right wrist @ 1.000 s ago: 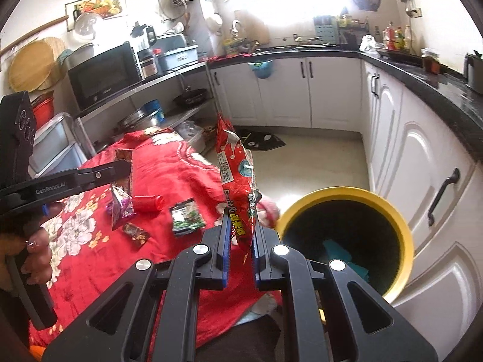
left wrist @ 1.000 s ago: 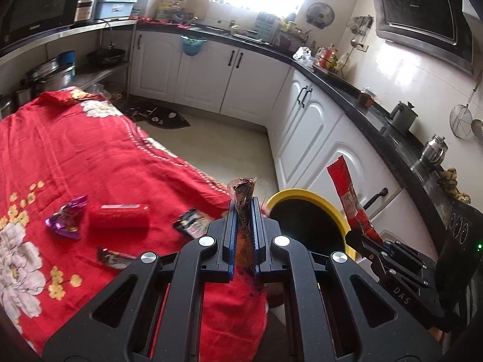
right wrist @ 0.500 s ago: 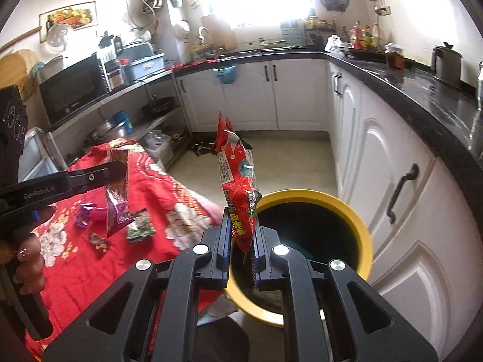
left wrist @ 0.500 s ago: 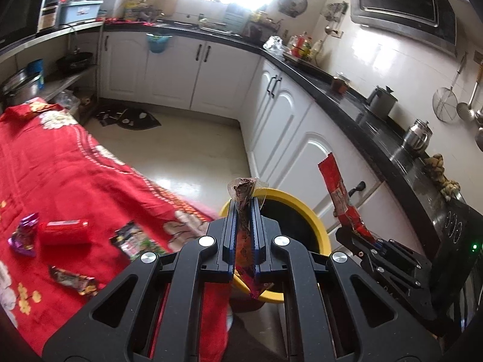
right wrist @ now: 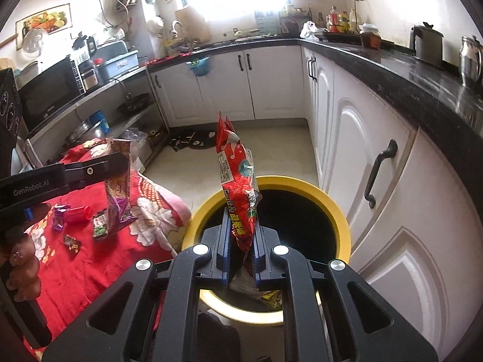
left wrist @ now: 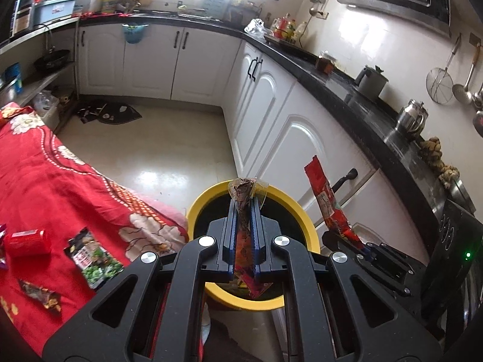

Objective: Collect trash
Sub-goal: 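Carry the red bag with the right tool while the left tool carries the orange wrapper to the bin, then open the right tool over the bin while the left tool releases the orange wrapper into it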

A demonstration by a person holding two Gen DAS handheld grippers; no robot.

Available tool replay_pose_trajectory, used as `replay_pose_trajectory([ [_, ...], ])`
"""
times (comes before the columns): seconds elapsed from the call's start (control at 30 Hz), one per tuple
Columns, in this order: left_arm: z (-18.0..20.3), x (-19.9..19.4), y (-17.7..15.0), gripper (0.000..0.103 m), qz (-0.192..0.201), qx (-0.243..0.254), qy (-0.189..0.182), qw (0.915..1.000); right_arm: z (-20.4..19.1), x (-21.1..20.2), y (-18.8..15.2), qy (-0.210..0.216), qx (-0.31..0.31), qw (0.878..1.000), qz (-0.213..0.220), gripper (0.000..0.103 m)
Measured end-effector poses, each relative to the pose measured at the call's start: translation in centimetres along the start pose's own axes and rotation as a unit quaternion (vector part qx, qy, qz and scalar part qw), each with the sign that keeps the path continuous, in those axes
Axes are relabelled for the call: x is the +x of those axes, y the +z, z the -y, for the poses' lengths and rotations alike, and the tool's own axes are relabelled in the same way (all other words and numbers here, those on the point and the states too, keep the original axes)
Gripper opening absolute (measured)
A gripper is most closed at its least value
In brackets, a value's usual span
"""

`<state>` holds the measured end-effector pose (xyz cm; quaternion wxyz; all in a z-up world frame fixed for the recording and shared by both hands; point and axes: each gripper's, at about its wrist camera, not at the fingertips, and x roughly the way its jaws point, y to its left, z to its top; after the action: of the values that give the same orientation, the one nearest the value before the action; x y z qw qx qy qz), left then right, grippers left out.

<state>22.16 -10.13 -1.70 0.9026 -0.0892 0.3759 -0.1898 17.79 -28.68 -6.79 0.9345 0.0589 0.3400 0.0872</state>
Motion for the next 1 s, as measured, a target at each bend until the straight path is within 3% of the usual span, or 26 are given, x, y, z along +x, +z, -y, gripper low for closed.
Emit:
replay_pose_trajectory([
  [0.8,0.4,8.1,-0.9,0.005,-0.075,-0.001,0.001,0.9972,2.6,5.9,-2.2,-0.015,0.032,0.997,-0.064,0.013],
  [1.0,0.1,9.3,-0.9,0.005,-0.084,-0.013,-0.003,0.9964,3.0,6.8,-2.5,-0.018,0.042,0.996,-0.071,0.022],
])
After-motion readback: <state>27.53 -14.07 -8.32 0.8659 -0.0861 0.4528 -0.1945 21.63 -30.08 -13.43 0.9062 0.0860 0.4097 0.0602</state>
